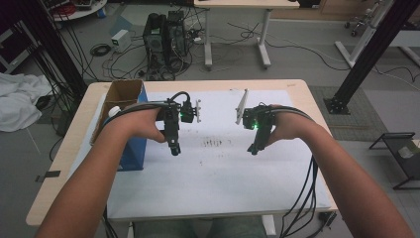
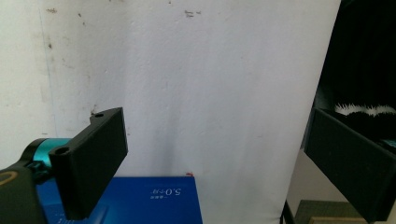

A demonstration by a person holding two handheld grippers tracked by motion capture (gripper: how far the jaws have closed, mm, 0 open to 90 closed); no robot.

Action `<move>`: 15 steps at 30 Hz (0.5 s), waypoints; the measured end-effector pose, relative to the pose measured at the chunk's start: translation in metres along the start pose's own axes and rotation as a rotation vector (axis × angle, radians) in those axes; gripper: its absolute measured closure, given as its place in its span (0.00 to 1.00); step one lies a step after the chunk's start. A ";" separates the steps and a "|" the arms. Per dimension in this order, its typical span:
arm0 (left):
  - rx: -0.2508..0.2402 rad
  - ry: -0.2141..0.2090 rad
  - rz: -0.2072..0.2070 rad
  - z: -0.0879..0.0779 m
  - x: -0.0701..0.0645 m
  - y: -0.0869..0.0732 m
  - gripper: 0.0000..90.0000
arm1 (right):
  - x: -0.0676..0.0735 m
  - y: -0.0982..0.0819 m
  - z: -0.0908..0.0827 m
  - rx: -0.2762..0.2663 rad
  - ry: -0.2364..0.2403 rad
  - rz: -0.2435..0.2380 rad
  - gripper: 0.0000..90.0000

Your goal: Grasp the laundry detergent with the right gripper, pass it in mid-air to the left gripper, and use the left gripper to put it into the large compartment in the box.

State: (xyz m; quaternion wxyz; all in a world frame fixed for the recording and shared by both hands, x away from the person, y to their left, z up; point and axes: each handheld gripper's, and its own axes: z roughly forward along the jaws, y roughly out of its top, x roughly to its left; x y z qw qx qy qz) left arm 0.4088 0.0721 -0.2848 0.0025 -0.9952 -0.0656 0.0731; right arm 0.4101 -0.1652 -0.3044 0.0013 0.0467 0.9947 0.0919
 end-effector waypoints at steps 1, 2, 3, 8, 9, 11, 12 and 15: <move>0.000 0.000 0.000 0.000 0.000 0.000 0.07 | 0.000 0.000 0.000 -0.001 0.002 0.006 0.14; 0.000 0.002 0.000 0.000 0.000 0.000 0.07 | 0.000 0.000 0.000 0.001 0.003 0.003 0.14; 0.000 0.006 0.001 0.000 0.000 0.000 0.07 | 0.000 0.000 0.000 0.003 0.002 0.003 0.14; -0.003 0.009 0.003 0.000 -0.001 -0.001 0.07 | 0.000 0.000 0.000 0.000 0.002 0.005 0.14; 0.001 0.006 -0.003 -0.001 -0.001 -0.001 0.07 | 0.001 0.000 0.000 0.000 0.006 0.009 0.14; -0.001 0.002 -0.003 -0.001 -0.001 -0.002 0.07 | 0.001 0.000 0.000 -0.001 0.006 0.008 0.14; -0.001 0.004 -0.004 -0.001 -0.001 -0.002 0.07 | 0.001 0.000 -0.001 0.002 0.000 0.013 0.14; -0.003 0.008 -0.001 -0.001 -0.002 -0.002 0.07 | 0.001 0.000 -0.002 -0.002 0.000 -0.002 0.14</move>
